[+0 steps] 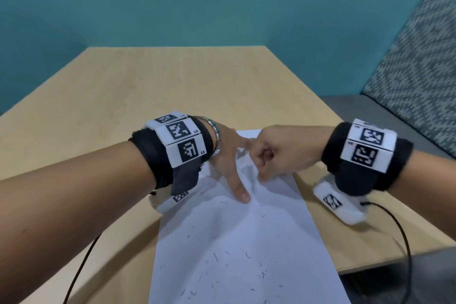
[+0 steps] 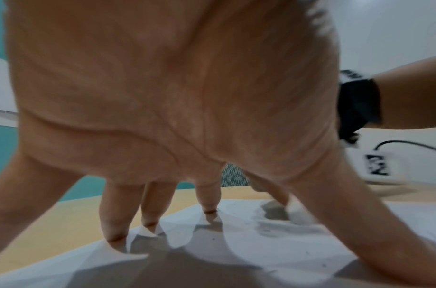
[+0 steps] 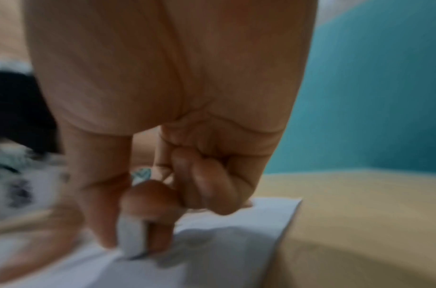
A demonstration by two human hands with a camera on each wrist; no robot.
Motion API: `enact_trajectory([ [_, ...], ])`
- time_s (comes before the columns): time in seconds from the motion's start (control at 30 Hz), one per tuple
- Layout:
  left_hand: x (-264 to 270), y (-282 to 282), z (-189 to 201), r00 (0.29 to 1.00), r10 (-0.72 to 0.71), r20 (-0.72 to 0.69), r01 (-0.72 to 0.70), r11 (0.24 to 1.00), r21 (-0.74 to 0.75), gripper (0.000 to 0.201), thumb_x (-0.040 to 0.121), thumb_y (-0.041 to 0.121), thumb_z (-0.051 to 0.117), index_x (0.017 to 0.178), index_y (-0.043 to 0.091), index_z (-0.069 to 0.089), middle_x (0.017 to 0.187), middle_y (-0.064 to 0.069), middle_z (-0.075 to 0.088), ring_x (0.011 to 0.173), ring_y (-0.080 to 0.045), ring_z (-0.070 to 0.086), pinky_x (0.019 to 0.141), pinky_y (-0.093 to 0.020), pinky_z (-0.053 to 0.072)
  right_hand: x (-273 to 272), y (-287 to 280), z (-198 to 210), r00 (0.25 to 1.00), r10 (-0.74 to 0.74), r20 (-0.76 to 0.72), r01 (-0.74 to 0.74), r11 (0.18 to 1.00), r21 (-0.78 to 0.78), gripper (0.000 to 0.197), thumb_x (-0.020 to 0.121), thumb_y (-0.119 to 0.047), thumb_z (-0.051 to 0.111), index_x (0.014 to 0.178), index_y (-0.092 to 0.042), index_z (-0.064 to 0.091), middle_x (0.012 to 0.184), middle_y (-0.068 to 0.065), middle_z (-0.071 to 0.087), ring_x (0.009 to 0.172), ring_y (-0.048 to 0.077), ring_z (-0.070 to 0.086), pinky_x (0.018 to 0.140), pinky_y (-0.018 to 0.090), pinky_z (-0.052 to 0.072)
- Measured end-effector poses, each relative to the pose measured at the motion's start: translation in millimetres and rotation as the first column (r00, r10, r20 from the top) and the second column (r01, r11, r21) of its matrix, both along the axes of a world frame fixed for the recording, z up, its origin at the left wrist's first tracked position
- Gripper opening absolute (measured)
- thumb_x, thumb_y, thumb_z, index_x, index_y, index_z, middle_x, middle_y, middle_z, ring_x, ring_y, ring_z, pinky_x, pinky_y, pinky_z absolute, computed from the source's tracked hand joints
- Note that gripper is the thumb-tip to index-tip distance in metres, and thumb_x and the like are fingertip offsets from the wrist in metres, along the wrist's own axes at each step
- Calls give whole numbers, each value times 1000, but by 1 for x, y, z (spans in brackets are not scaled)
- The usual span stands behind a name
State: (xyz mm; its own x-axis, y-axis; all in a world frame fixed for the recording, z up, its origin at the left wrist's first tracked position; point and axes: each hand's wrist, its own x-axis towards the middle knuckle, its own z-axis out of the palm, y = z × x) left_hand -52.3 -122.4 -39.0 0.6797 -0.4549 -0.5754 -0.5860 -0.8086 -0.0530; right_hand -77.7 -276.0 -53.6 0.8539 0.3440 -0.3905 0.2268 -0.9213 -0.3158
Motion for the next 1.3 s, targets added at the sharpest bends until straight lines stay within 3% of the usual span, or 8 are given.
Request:
enact_trajectory([
  [0.2, 1, 0, -1, 999, 33, 7, -33, 999, 19, 124, 51, 80, 75, 145, 62, -5, 162, 10, 15, 142, -20, 31, 109, -41, 29, 15, -12, 4, 982, -96, 165, 102, 994, -26, 22, 77, -15, 72, 62, -9, 56, 52, -4, 43, 52, 16, 37, 53, 27, 33],
  [0.33, 1, 0, -1, 1000, 12, 1, -12, 1000, 6, 120, 54, 78, 75, 145, 62, -2, 162, 10, 11, 141, -22, 32, 106, -40, 31, 2, -4, 1, 1000, 8, -29, -8, 1000, -17, 23, 80, -19, 75, 63, -13, 60, 51, -9, 51, 50, 11, 44, 53, 24, 39],
  [0.47, 2, 1, -2, 1000, 24, 0, -24, 1000, 15, 124, 52, 79, 75, 144, 62, -7, 163, 11, 6, 144, -21, 26, 110, -44, 28, 16, -15, 5, 988, -79, 134, 86, 995, -48, 27, 79, -17, 74, 60, -14, 55, 50, -7, 44, 51, 15, 38, 52, 27, 34],
  [0.6, 2, 0, -1, 1000, 3, -1, -3, 1000, 7, 119, 56, 77, 75, 145, 61, -3, 163, 10, 8, 143, -22, 29, 107, -41, 30, 2, -6, 0, 999, 0, -35, 0, 1000, 6, 23, 80, -19, 75, 65, -10, 60, 51, -9, 52, 48, 9, 44, 52, 20, 38],
  [0.7, 3, 0, -2, 1000, 14, -8, -14, 1000, 10, 122, 53, 78, 75, 144, 63, -4, 163, 11, 4, 145, -22, 25, 112, -44, 26, 10, -12, 3, 997, -62, 38, 62, 998, 0, 25, 80, -18, 74, 63, -12, 57, 52, -6, 49, 51, 14, 42, 55, 27, 38],
  [0.9, 4, 0, -3, 1000, -12, -2, 12, 1000, -11, 109, 56, 77, 75, 146, 55, 19, 156, 6, 30, 134, -23, 42, 103, -38, 36, 0, 9, -1, 1000, -13, 3, 13, 999, 51, 21, 81, -17, 72, 65, -13, 60, 53, -7, 53, 50, 12, 44, 54, 25, 41],
  [1.07, 4, 9, -7, 998, 44, -47, -47, 997, -65, 121, 50, 78, 77, 145, 62, 4, 163, 13, -2, 146, -18, 22, 113, -44, 26, 19, 0, 2, 984, -100, 149, 98, 995, 19, 22, 79, -18, 72, 62, -13, 58, 52, -5, 48, 52, 14, 42, 55, 28, 39],
  [1.3, 7, 38, -11, 999, 46, -22, -50, 980, -194, 127, 51, 72, 82, 151, 41, 10, 158, 23, -15, 149, -11, 3, 117, -49, 19, 4, -10, -3, 975, -93, 200, 93, 996, 8, 19, 75, -39, 70, 72, -21, 65, 111, -8, 68, 98, 21, 63, 86, 44, 54],
])
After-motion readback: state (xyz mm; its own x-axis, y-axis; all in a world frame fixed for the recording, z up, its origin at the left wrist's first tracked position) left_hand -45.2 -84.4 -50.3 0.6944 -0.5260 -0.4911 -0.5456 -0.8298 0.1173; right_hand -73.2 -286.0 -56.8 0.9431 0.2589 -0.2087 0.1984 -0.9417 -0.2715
